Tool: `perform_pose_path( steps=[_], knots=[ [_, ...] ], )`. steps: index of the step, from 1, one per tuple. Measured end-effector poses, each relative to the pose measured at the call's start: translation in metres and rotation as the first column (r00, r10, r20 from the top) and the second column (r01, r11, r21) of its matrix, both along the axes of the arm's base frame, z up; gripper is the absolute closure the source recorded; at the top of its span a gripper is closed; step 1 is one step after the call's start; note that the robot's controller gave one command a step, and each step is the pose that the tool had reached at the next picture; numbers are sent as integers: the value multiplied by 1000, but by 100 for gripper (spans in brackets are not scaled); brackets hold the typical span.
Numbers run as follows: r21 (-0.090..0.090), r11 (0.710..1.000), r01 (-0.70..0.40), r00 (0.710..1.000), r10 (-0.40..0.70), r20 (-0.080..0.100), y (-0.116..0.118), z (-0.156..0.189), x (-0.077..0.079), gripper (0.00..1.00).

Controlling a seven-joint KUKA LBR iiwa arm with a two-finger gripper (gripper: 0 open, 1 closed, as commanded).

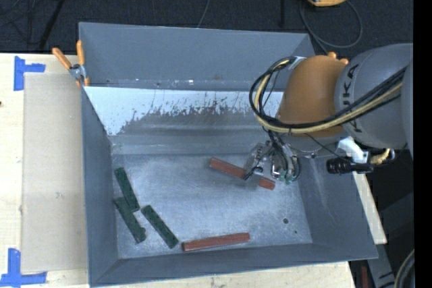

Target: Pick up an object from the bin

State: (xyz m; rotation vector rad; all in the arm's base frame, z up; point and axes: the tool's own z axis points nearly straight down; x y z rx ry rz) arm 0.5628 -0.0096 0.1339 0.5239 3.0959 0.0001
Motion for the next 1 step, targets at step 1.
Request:
perform_pose_path(
  steps=[1],
  knots=[
    [0,1000,-7,1000,7,5,0,69,2,100]
  ],
)
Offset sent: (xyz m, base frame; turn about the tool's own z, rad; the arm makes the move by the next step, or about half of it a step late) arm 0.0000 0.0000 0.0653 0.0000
